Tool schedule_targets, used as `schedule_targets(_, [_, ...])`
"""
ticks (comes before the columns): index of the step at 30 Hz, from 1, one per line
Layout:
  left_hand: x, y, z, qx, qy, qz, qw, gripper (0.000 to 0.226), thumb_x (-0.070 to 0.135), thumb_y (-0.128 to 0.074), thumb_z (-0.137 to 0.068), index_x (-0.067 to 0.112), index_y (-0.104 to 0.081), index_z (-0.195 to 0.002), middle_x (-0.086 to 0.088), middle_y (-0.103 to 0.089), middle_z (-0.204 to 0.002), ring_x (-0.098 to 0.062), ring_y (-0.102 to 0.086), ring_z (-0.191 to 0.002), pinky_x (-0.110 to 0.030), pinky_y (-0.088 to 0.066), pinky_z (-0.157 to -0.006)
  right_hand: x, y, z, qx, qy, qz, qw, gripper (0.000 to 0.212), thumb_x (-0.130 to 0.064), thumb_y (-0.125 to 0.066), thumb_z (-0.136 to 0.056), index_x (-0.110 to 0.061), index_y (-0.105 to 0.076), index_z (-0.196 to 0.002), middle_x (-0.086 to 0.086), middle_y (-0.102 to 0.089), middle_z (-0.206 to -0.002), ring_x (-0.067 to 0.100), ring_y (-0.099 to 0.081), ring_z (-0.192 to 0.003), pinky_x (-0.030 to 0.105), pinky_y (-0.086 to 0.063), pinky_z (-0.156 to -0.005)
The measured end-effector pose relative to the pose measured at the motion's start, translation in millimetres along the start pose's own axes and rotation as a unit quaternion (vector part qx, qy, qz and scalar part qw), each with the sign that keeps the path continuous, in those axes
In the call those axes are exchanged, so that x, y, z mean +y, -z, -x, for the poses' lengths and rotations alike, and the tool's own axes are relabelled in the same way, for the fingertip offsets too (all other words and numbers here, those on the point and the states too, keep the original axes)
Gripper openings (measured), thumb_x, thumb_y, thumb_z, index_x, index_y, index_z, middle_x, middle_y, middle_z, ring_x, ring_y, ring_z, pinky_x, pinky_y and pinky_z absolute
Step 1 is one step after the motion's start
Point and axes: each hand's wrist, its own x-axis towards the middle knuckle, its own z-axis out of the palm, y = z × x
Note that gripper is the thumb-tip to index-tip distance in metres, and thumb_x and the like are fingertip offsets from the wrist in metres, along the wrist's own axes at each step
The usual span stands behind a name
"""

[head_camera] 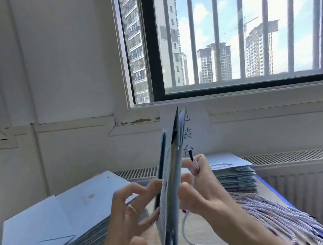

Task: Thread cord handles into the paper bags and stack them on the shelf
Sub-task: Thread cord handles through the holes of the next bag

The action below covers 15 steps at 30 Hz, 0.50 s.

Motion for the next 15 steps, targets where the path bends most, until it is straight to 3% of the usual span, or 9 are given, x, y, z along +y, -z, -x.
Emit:
schedule_targets(2, [-2.4, 0.7, 2.7, 0.047, -0.004, -0.034, 0.998, 0.054, 0.064, -0.081, -0.061, 0.033, -0.054, -0.097, -0.017, -0.069, -0.117, -0.021, -0.07, -0.085, -0.023, -0.054, -0.066, 6.2, -4.5, 1.4, 0.009, -0.005, 0.039, 0.999, 0.073, -0.078, -0.069, -0.067, -0.031, -0.046, -0.118, 0.001, -0.055, -0.125, 0.021, -0.06, -0.117, 0.048, -0.052, -0.096])
schedule_targets(3, [2.5, -5.8, 0.1, 0.072, -0.013, -0.04, 0.997, 0.051, 0.058, -0.081, -0.063, 0.033, -0.053, -0.098, -0.014, -0.071, -0.112, -0.018, -0.069, -0.074, -0.018, -0.05, -0.06, 7.8, -6.5, 1.8, 0.009, -0.007, 0.034, 0.999, 0.073, -0.076, -0.071, -0.068, -0.031, -0.046, -0.119, 0.006, -0.052, -0.128, 0.027, -0.061, -0.117, 0.052, -0.051, -0.098])
schedule_targets(8, [4.1, -4.2, -10.3, 0.107, -0.057, -0.098, 0.988, 0.041, 0.041, -0.059, -0.074, 0.033, -0.045, -0.112, 0.003, -0.066, -0.098, -0.018, -0.068, -0.084, -0.021, -0.053, -0.062, 11.9, -10.7, -0.8, 0.027, 0.038, 0.058, 0.997, 0.045, -0.049, -0.063, -0.084, -0.025, -0.045, -0.117, 0.004, -0.052, -0.131, 0.02, -0.051, -0.13, 0.048, -0.052, -0.098])
schedule_targets(11, [-2.3, -3.5, -13.3, 0.098, -0.109, -0.146, 0.978, 0.038, 0.032, -0.051, -0.077, 0.044, -0.038, -0.111, 0.004, -0.055, -0.124, -0.028, -0.068, -0.098, -0.029, -0.056, -0.063, 21.7, -16.5, -2.9, 0.038, 0.05, 0.067, 0.996, 0.048, -0.043, -0.064, -0.085, -0.018, -0.045, -0.122, 0.001, -0.049, -0.131, 0.024, -0.045, -0.133, 0.048, -0.052, -0.099])
schedule_targets(13, [-9.2, 1.6, -16.0, 0.102, -0.143, -0.181, 0.968, 0.039, 0.026, -0.047, -0.079, 0.051, -0.033, -0.106, -0.005, -0.048, -0.131, -0.019, -0.07, -0.082, -0.023, -0.052, -0.056, 28.7, -19.4, -2.6, 0.055, 0.052, 0.081, 0.994, 0.049, -0.044, -0.065, -0.084, -0.018, -0.047, -0.121, -0.003, -0.049, -0.13, 0.023, -0.043, -0.132, 0.045, -0.054, -0.097])
schedule_targets(15, [-13.7, 9.7, -19.0, 0.101, -0.155, -0.24, 0.953, 0.032, 0.025, -0.043, -0.082, 0.05, -0.036, -0.1, -0.013, -0.055, -0.105, -0.003, -0.056, -0.055, -0.014, -0.039, -0.049, 33.7, -20.9, -1.6, 0.071, 0.058, 0.108, 0.99, 0.045, -0.048, -0.064, -0.084, -0.023, -0.049, -0.118, -0.009, -0.05, -0.127, 0.021, -0.044, -0.129, 0.037, -0.057, -0.092])
